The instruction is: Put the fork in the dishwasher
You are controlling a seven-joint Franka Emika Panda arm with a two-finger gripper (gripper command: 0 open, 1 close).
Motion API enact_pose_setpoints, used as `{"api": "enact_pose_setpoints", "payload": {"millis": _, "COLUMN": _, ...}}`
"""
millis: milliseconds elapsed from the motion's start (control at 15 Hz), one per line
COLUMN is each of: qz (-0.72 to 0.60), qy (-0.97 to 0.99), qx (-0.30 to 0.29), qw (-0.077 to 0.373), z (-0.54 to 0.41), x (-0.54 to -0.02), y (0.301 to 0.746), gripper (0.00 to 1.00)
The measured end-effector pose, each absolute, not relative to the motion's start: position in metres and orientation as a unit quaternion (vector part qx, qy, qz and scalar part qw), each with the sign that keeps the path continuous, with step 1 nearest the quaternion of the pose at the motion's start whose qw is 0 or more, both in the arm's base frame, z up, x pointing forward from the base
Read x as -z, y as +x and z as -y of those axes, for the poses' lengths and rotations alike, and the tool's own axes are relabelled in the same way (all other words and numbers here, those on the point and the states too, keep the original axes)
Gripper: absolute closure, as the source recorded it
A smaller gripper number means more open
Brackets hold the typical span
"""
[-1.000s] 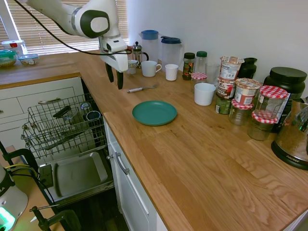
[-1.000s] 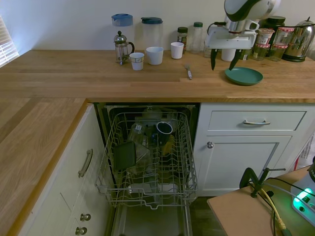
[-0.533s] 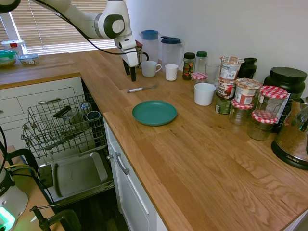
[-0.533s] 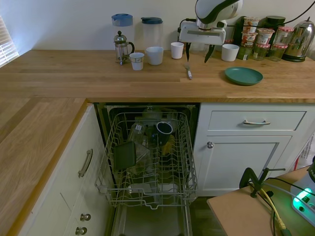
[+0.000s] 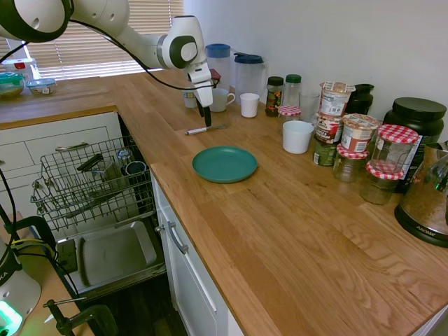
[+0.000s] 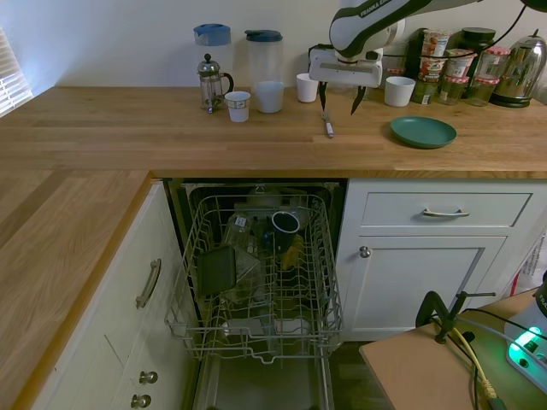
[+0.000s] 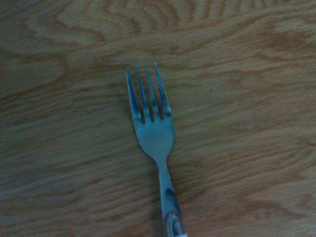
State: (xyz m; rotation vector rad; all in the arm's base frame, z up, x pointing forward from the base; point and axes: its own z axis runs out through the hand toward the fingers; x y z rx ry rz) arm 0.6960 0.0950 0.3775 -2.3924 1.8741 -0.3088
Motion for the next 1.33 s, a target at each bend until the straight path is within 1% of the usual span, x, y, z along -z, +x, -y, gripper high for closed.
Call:
{"api": "enact_pose_setpoints", "payload": {"millis": 267, "qz": -0.619, "qy": -0.78, "qx": 0.089, "qw": 0.036, "z": -0.094, "x": -0.356, "y": 0.712, "gripper": 0.0}}
{"api": "enact_pose_setpoints", "payload": {"millis": 467, "qz": -0.619, "qy": -0.781, "qx": 0.083, "qw": 0.031, "z": -0.098, "x": -0.352, "y": 0.715, "gripper": 0.0}}
{"api": "enact_pose_setpoints", "payload": {"millis": 533, "qz": -0.618, "qy": -0.781, "qx": 0.081, "qw": 0.03, "z": -0.1, "x": -0.352, "y": 0.715, "gripper": 1.0}}
{"api": "enact_pose_setpoints", "payload": {"millis": 1067, "qz": -0.621, "qy": -0.78, "qx": 0.074, "qw": 0.023, "z": -0.097, "x": -0.34, "y": 0.719, "gripper": 1.0}}
{"api": "enact_pose_setpoints", "payload": {"millis": 1333, "qz": -0.624, "qy": -0.777, "qx": 0.069, "qw": 0.03, "z": -0.098, "x": -0.339, "y": 0.721, "gripper": 1.0}}
